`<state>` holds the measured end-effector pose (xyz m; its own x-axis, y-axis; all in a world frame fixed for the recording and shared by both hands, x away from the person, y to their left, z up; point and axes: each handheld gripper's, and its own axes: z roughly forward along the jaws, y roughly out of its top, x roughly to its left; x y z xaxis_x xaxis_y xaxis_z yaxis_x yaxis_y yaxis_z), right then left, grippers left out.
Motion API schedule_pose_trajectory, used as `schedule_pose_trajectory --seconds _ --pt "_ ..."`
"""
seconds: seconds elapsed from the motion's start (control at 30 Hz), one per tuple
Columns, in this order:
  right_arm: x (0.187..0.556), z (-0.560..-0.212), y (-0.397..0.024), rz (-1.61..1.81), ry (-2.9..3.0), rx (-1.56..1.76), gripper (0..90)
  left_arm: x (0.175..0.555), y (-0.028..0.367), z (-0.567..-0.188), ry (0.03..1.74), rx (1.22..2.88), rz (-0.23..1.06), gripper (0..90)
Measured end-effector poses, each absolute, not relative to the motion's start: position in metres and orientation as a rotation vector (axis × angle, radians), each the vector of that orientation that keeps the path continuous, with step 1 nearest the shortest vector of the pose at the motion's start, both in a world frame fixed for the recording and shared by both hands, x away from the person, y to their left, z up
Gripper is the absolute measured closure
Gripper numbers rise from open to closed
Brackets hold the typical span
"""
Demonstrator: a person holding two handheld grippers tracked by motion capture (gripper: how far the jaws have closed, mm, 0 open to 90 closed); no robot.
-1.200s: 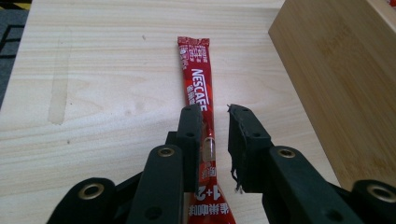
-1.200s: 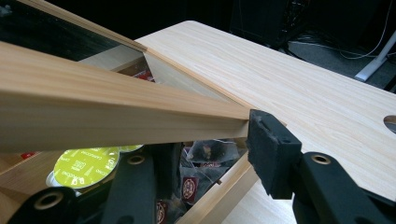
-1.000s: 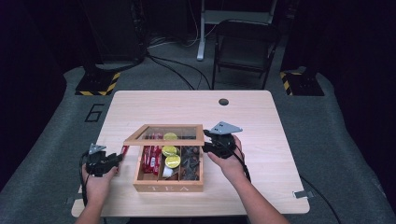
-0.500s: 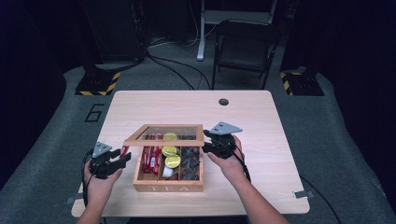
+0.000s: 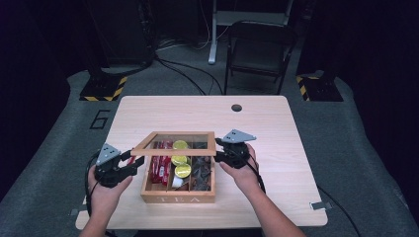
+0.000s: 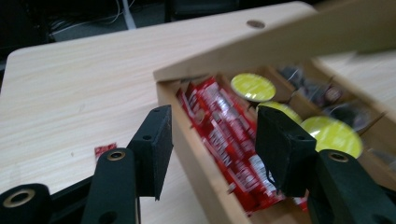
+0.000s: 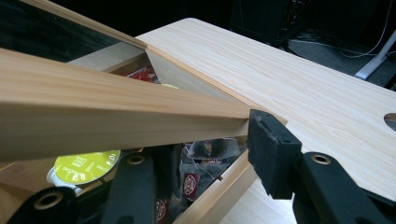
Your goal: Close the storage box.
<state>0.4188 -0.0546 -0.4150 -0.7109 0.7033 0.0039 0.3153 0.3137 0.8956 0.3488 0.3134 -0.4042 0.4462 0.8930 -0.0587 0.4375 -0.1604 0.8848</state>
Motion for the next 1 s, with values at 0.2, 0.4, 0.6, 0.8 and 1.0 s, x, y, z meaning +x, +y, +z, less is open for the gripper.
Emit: schedule_pose_trajectory --seconds 0.2,0.4,0.6,0.8,1.0 --pt "0.418 -0.415 -0.054 1.364 2.195 0.915 55.4 0.345 0.307 -0.389 1.093 1.763 0.562 52.8" --pt "0.418 -0.415 -0.054 1.367 2.195 0.925 55.3 0.339 0.302 -0.378 1.087 1.77 0.606 53.2" --pt "0.419 -0.415 -0.055 1.379 2.194 0.936 55.2 0.339 0.304 -0.377 1.096 1.765 0.601 57.4" --pt "0.42 -0.416 -0.056 1.392 2.194 0.936 54.8 0.339 0.304 -0.377 1.098 1.761 0.599 58.1" --pt "0.417 -0.414 -0.055 1.403 2.192 0.952 53.3 0.34 0.305 -0.376 1.098 1.764 0.594 58.2"
